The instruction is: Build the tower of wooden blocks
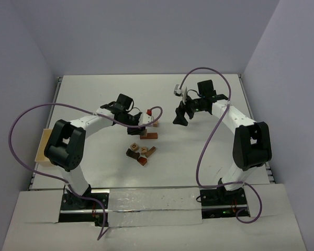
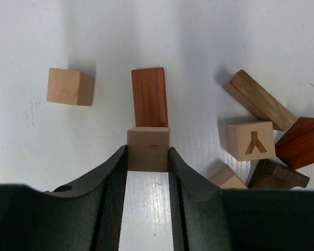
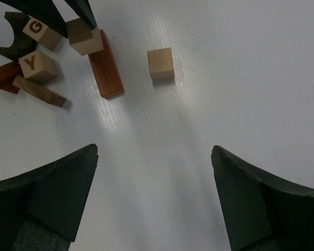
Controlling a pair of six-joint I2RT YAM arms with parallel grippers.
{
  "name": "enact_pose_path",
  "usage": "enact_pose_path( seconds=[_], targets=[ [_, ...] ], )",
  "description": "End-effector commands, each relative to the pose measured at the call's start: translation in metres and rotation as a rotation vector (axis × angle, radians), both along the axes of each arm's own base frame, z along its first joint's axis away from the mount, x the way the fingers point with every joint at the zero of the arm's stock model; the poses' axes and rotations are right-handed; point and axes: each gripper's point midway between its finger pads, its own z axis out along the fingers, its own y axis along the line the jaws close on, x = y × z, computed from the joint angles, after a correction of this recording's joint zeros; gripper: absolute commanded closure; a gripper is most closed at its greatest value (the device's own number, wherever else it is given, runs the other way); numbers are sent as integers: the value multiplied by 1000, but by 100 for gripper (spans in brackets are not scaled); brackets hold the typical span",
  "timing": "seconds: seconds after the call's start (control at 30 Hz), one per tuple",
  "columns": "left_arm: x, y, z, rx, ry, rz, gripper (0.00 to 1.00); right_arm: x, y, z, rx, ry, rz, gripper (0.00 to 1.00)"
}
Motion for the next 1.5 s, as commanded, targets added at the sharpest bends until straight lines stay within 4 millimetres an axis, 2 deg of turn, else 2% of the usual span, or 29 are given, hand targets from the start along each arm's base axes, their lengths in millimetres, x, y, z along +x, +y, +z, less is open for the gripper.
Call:
enact_pose_path(
  seconds=[0.0,0.4,0.67,1.23,1.47],
  targets=[
    [12,-13,10,-20,-35,2,79,2,1,16,28,-49,13,4],
    [15,-14,-1,7,-38,38,75,1,-2,9,21,-31,18,4],
    [21,-15,4,-8,-52,81,75,-2,-1,7,26,-14,29,4],
    [4,-15,8,-9,-29,94,75,1,-2,7,25,-6,32,4],
    [3,-10,1,6,-40,105,74,1,0,8,32,3,36,4]
  ],
)
